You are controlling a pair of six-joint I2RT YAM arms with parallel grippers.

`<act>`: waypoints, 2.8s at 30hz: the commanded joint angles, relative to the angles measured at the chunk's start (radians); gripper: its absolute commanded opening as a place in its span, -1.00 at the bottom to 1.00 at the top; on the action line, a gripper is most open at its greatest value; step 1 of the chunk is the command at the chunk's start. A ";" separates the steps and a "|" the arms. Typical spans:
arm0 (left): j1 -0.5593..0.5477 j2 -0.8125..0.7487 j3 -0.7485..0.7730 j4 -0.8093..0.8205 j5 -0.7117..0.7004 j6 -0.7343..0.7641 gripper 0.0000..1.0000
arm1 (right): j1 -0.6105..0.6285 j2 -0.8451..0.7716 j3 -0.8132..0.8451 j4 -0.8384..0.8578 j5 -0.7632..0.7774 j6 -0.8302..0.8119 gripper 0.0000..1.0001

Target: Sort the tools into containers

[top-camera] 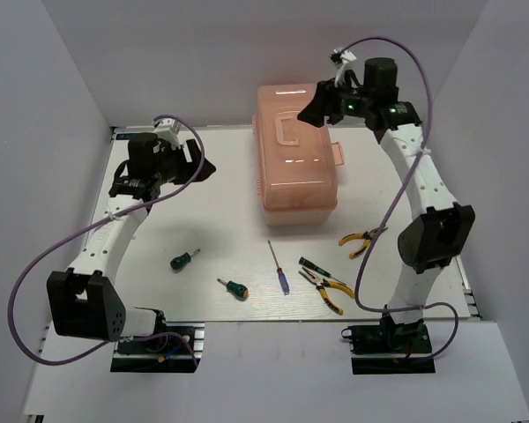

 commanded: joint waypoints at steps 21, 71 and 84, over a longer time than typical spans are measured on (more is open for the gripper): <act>-0.020 0.133 0.063 0.220 0.218 -0.127 0.64 | 0.192 0.200 0.055 0.176 0.456 0.334 0.26; -0.125 0.539 0.469 0.460 0.532 -0.236 0.50 | 0.186 0.226 0.071 0.195 0.246 0.633 0.12; -0.209 0.696 0.640 0.336 0.493 -0.188 0.48 | 0.168 0.234 0.066 0.190 0.231 0.641 0.09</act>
